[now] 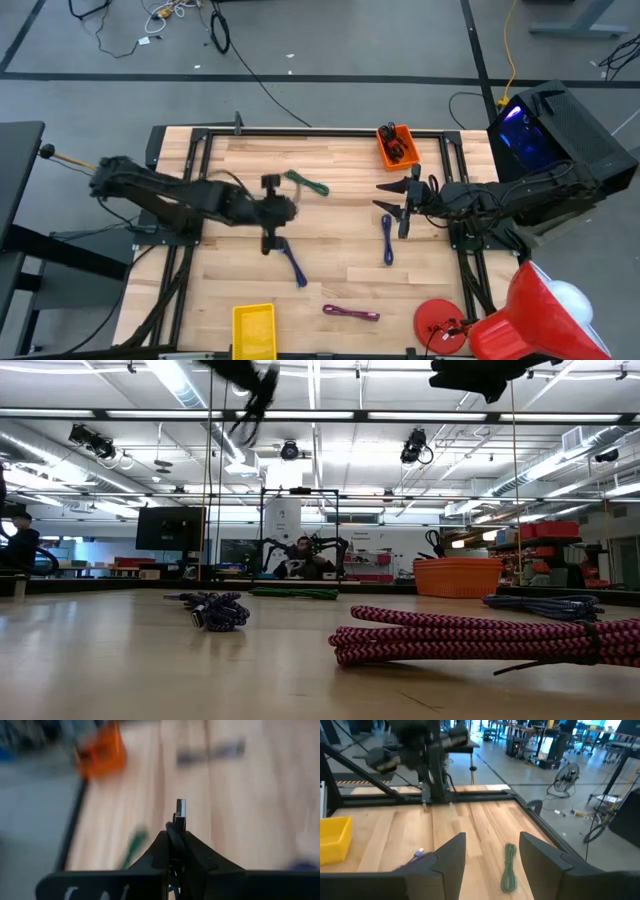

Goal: Pick & Place USB Port
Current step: Put the black charger cable into the orange bin

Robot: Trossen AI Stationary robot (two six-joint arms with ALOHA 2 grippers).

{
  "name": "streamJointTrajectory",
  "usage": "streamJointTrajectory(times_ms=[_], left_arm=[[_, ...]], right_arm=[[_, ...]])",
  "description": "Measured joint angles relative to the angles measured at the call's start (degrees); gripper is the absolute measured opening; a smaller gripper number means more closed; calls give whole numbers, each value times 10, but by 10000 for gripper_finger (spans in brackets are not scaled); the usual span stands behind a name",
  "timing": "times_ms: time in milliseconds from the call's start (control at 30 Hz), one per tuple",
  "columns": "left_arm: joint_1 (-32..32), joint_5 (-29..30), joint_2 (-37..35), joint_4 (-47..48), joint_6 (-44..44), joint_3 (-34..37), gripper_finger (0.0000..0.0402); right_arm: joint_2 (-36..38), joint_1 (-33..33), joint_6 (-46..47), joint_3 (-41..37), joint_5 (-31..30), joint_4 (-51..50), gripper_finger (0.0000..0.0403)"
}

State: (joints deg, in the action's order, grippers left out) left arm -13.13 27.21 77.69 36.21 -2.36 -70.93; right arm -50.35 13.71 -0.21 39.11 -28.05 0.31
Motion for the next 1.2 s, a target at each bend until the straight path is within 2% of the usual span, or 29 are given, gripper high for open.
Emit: streamJointTrajectory(times_ms=[167, 267, 333, 467, 667, 800, 933, 1200], left_arm=[[31, -32, -17, -165, -101, 12, 27], [54, -97, -6, -267, -143, 19, 27], [67, -140, 9, -306, -159, 21, 27], [88, -174, 41, -396, -186, 22, 27], [114, -258, 84, -542, -191, 22, 27], [122, -290, 97, -572, -173, 21, 27], [119, -290, 109, -569, -159, 22, 27], [109, -307, 128, -646, -162, 21, 27]], right_arm=[[0, 0, -35, 0, 5, 58, 187], [0, 0, -51, 0, 7, 86, 187], [0, 0, -54, 0, 16, 95, 187], [-5, 0, -51, 0, 25, 95, 187], [-16, 0, -52, 0, 25, 97, 187], [-22, 0, -62, 0, 23, 103, 187], [-25, -2, -68, 0, 15, 106, 187], [-47, -13, -67, 0, 27, 127, 187]])
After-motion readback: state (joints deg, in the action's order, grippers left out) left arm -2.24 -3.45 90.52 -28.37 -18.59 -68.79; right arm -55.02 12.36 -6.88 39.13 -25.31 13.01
